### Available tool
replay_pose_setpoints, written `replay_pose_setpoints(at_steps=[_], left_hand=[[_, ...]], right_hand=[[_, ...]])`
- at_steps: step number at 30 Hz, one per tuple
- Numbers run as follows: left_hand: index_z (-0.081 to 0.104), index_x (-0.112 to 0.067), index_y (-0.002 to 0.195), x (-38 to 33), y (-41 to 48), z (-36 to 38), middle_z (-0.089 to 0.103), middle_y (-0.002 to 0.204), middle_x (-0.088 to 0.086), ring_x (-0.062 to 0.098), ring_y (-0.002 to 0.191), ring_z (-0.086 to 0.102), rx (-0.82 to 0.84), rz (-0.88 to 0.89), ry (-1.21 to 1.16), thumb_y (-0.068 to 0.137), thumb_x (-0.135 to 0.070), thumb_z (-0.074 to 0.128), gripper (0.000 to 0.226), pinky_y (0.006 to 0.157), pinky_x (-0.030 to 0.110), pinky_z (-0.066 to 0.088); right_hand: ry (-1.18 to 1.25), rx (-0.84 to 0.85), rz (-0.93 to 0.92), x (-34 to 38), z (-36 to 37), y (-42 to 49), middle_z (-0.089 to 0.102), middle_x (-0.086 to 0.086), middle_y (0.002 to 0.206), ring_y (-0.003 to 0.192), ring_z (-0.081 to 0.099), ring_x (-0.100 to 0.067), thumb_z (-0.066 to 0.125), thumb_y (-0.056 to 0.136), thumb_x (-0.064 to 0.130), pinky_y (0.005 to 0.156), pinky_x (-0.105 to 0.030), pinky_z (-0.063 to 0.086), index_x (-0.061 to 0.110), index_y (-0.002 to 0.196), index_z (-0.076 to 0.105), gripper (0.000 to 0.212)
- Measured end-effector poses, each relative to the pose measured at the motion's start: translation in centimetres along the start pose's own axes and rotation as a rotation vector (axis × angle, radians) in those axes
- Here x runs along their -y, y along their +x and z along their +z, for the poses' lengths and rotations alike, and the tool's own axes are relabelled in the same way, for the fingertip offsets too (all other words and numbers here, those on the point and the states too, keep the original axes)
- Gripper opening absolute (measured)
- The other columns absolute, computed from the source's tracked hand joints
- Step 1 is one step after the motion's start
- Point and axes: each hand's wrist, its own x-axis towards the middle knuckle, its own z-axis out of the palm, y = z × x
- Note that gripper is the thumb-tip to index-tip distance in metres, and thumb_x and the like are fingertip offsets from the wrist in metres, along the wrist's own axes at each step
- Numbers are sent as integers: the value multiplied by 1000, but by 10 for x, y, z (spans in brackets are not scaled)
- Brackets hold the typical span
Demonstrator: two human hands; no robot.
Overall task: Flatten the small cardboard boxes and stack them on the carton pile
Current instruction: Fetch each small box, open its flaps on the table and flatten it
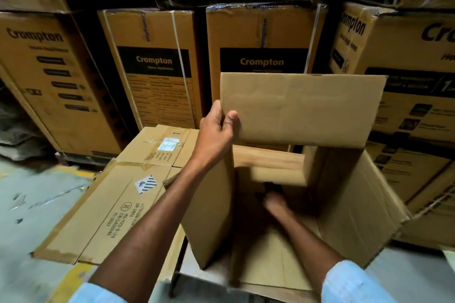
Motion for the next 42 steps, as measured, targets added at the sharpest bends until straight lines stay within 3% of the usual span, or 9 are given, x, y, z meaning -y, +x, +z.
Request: replay_pose_setpoints(at_steps=[6, 9, 13, 16, 21, 28, 35, 39, 42], left_hand=[[49, -10, 145, 3, -27, -25, 69, 109, -11, -14, 98, 63, 83, 61, -31, 103, -3, 53, 43, 88, 8, 50], [52, -6, 142, 24, -33, -49, 64, 93, -18, -14, 86, 61, 77, 76, 0, 94, 12, 51, 51, 80, 6, 45], [63, -11, 121, 42, -40, -83, 68, 107, -25, -8, 104, 65, 117, 183, 0, 90, 16, 55, 42, 90, 16, 53], [65, -15, 103, 57, -49, -110, 69, 112, -11, 5, 113, 63, 168, 236, 75, 83, 17, 60, 38, 95, 37, 54], [65, -9, 124, 76, -78, -151, 63, 127, 1, 1, 117, 57, 273, 145, 49, 78, -33, 75, 53, 101, 17, 46], [56, -18, 146, 118, -106, -168, 48, 151, -9, -4, 137, 47, 250, -30, 40, 85, 19, 69, 72, 108, 10, 39], [52, -15, 146, 192, -166, -193, 41, 160, 2, 29, 153, 29, 396, -39, 615, 106, -11, 51, 40, 125, 62, 14], [18, -36, 163, 246, -215, -201, -1, 173, 2, 26, 159, 6, 734, -355, 824, 105, -16, 50, 69, 124, 53, 17], [4, -46, 158, 251, -231, -180, -14, 167, -6, 24, 160, 6, 903, -331, 770, 109, -33, 44, 65, 126, 44, 19]], right_hand=[[17, -1198, -569, 41, -47, -149, 67, -13, 133, 118, 64, -29, 72, 91, 13, 97, -41, 47, 11, 126, 70, 36], [-151, -1420, -507, 45, -105, -203, 62, -17, 136, 115, 60, -38, 76, 90, 25, 98, -44, 44, 14, 134, 55, 50], [-188, -1233, -169, 53, -140, -228, 18, -25, 164, 145, 30, -40, 84, 77, 43, 111, -55, 30, 22, 154, 19, 103], [-37, -822, 39, 62, -150, -233, 39, -17, 159, 140, 46, -35, 90, 73, 36, 112, -57, 37, 30, 161, 7, 121], [235, -643, 63, 64, -103, -223, 72, -8, 115, 93, 70, -27, 67, 84, -2, 90, -33, 56, 28, 159, 33, 87], [41, -995, -180, 87, -73, -200, 71, -17, 124, 109, 71, -32, 60, 77, -20, 95, -39, 56, 4, 135, 64, 62], [-72, -788, -302, 111, -11, -149, 73, -16, 120, 111, 71, -32, 71, 63, -23, 98, -47, 57, 3, 126, 70, 68], [-251, -504, -292, 76, 65, -134, 75, -9, 88, 81, 72, -25, 83, 58, -12, 78, -33, 60, 10, 96, 76, 44], [-359, -328, -309, 21, 118, -129, 57, -14, 145, 136, 47, -27, 37, 93, -1, 123, -25, 19, 5, 146, 45, 53]])
